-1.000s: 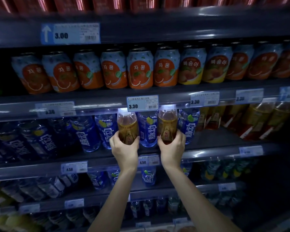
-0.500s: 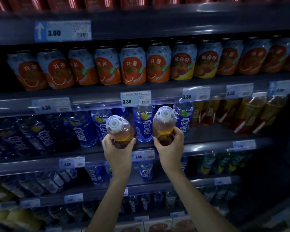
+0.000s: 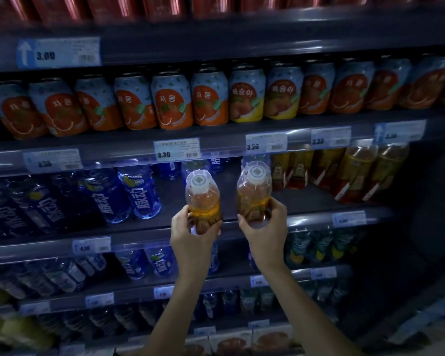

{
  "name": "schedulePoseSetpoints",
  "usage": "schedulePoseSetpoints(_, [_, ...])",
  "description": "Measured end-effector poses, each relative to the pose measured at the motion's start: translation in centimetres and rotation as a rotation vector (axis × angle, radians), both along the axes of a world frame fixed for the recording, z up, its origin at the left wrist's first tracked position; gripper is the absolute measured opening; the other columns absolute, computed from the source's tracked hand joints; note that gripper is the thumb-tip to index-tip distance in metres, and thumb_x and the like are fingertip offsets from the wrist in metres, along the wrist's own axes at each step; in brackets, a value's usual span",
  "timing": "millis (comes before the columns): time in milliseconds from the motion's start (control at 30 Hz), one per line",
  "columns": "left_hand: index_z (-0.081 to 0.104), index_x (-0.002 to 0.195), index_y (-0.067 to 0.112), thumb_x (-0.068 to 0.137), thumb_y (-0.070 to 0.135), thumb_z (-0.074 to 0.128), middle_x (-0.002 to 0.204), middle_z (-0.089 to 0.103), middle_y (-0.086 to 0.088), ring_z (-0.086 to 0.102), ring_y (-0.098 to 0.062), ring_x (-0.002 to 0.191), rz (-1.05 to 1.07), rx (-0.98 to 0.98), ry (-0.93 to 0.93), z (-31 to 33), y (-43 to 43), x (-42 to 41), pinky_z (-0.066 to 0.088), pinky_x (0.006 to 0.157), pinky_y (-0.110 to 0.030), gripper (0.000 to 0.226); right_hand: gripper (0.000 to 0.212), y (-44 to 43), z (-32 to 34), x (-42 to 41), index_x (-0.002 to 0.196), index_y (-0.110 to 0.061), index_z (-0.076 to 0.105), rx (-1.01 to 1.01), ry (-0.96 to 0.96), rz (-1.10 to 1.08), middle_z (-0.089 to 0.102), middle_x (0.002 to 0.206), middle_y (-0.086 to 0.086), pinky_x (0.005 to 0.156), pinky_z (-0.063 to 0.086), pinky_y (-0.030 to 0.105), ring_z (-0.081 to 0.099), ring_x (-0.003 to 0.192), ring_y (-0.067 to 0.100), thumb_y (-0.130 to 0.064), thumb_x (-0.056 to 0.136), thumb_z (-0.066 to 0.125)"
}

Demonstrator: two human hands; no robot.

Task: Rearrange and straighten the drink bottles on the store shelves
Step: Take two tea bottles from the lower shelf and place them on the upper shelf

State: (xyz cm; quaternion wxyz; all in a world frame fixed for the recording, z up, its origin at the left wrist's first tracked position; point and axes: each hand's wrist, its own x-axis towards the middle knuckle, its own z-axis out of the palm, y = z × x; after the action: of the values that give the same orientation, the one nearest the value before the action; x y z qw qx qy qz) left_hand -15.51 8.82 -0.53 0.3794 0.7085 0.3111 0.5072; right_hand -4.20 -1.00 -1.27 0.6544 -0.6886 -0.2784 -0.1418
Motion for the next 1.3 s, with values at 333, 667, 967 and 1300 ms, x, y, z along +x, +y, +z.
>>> schedulePoseSetpoints(333, [0.056,0.127,0.01,0.063,0.023,0.088,0.111,0.054,0.0,0.055,-0.011,0.104,-0.043,0.023,0.047,0.3,-6.2,6.4,0.047,0.086,-0.021,0.072,0.061,-5.9,-0.2,6.5,0.122,-0.022,0.049,-0.047,0.024,-0.011,0.043,0.112,-0.011,0.085,0.041,0.005,0.047,0.106,-0.009,-0.022,0.071,0.083])
schedulePoseSetpoints(667, [0.06,0.12,0.017,0.064,0.023,0.088,0.106,0.05,0.015,0.054,0.007,0.1,-0.061,-0.003,0.004,1.1,-10.6,13.1,0.046,0.078,-0.01,0.063,0.067,-9.7,0.2,12.4,0.127,-0.022,0.048,-0.095,0.09,-0.008,0.044,0.116,-0.01,0.081,0.035,-0.001,0.045,0.103,-0.01,-0.03,0.07,0.084])
schedulePoseSetpoints(967, [0.061,0.115,0.02,0.064,0.027,0.087,0.104,0.052,0.005,0.054,-0.003,0.095,-0.025,-0.042,0.031,1.5,-11.1,16.9,0.047,0.08,-0.016,0.057,0.067,-10.2,0.1,14.8,0.124,-0.02,0.049,-0.131,0.058,-0.016,0.045,0.113,-0.01,0.083,0.032,-0.003,0.045,0.103,-0.003,-0.03,0.068,0.084])
schedulePoseSetpoints(1300, [0.06,0.117,0.011,0.066,0.031,0.086,0.104,0.051,0.003,0.053,-0.008,0.097,0.044,-0.103,0.085,2.3,-10.1,20.2,0.046,0.087,-0.02,0.061,0.07,-8.4,1.0,17.9,0.129,-0.005,0.052,-0.196,0.11,-0.034,0.052,0.118,0.004,0.092,0.045,0.025,0.052,0.111,0.016,-0.027,0.07,0.083])
